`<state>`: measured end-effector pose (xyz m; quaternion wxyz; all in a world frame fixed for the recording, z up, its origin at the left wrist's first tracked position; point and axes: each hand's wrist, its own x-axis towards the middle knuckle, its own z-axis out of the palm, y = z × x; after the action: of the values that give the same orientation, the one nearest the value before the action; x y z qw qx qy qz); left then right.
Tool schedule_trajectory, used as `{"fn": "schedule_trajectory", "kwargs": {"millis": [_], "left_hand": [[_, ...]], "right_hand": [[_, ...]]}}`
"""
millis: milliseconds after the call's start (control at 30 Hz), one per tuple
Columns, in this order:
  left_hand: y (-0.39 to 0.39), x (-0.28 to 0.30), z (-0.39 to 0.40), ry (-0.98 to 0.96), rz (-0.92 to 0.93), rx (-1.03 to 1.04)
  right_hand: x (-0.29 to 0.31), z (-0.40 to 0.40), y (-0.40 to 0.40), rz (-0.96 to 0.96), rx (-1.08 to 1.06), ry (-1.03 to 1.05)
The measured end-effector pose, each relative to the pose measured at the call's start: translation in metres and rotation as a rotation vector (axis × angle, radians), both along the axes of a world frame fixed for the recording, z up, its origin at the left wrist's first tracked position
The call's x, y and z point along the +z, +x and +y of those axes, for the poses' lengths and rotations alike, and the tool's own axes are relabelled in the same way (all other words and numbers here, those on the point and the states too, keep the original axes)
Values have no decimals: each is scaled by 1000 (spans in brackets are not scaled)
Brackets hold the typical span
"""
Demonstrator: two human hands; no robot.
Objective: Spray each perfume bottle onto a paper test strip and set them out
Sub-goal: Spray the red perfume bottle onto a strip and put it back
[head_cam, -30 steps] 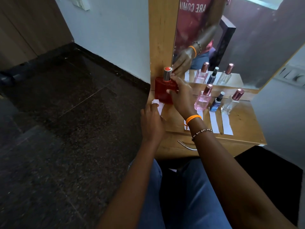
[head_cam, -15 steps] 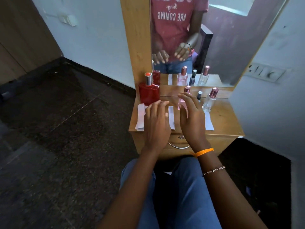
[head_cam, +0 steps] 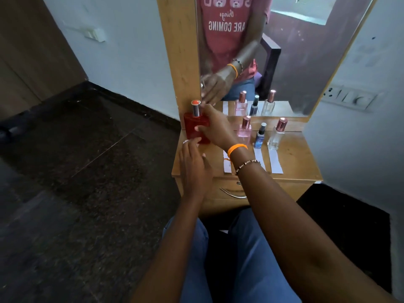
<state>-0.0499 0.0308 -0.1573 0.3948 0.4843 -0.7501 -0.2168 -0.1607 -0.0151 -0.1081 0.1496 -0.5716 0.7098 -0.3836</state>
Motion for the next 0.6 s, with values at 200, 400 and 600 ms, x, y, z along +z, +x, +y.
{"fn": "schedule_trajectory", "kwargs": {"millis": [200,400,600], "left_hand": [[4,-6,-4,-36,-116,-88],[-8,-22,6,-73,-285,-273],[-7,-30,14,8,-440,-337]], "right_hand": [[-7,-12,-8,41,-91,3],[0,5,-10,71,-177,-85],[23,34,-19,173,-397,-226]]}}
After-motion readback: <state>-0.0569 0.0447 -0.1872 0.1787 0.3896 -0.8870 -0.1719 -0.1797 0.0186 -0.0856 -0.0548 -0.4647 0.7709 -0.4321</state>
